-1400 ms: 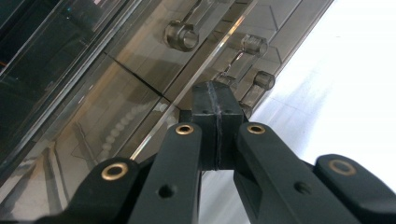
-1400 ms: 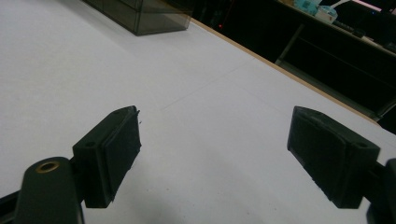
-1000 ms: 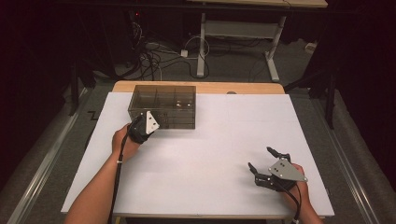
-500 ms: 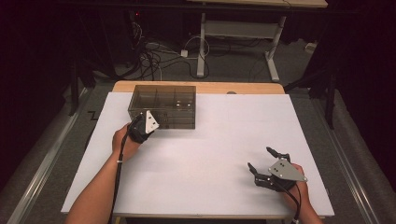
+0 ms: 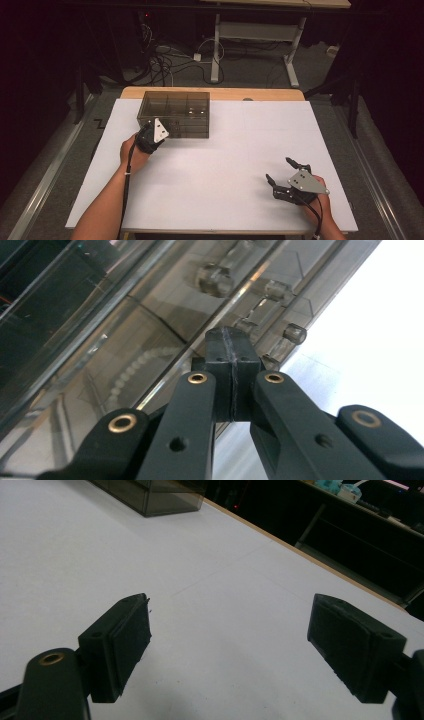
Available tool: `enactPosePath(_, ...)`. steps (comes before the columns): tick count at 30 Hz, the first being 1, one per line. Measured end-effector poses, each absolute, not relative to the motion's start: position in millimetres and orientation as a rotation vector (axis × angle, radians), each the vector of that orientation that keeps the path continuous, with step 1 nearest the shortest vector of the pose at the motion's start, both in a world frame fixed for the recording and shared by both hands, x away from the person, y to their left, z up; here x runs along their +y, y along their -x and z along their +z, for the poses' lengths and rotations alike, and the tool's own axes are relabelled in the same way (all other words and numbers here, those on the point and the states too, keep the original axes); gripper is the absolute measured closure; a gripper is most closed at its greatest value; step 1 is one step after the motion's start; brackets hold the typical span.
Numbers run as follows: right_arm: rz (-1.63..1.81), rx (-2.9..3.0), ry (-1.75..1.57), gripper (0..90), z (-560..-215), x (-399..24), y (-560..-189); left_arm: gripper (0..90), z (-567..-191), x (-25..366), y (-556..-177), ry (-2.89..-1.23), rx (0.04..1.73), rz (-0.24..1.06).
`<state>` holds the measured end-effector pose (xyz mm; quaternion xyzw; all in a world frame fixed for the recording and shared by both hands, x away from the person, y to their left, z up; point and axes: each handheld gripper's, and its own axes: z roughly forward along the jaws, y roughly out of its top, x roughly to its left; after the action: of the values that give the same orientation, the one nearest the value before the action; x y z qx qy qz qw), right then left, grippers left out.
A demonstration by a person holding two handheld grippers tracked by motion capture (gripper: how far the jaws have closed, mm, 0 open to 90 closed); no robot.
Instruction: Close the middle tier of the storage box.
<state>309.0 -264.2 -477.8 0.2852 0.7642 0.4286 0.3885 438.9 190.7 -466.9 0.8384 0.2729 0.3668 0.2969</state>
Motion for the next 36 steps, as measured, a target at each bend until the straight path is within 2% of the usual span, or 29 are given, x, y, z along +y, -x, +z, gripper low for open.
enactPosePath(25, 1.087, 1.959, -0.719, 17.9, -479.3, -261.6, -308.6, 87.4, -460.6, 205.9, -419.9, -2.064, 0.765, 0.989)
enactPosePath(26, 1.087, 1.961, -0.717, 17.9, -479.4, -261.5, -308.5, 83.1, -460.3, 205.9, -419.7, -2.063, 0.766, 0.992)
enactPosePath(35, 1.087, 1.967, -0.712, 17.9, -479.9, -262.1, -309.0, 82.9, -456.5, 207.2, -415.1, -2.031, 0.764, 1.002)
enactPosePath(36, 1.087, 1.967, -0.709, 17.9, -479.9, -261.9, -308.8, 80.7, -456.0, 207.5, -414.5, -2.023, 0.765, 1.000)
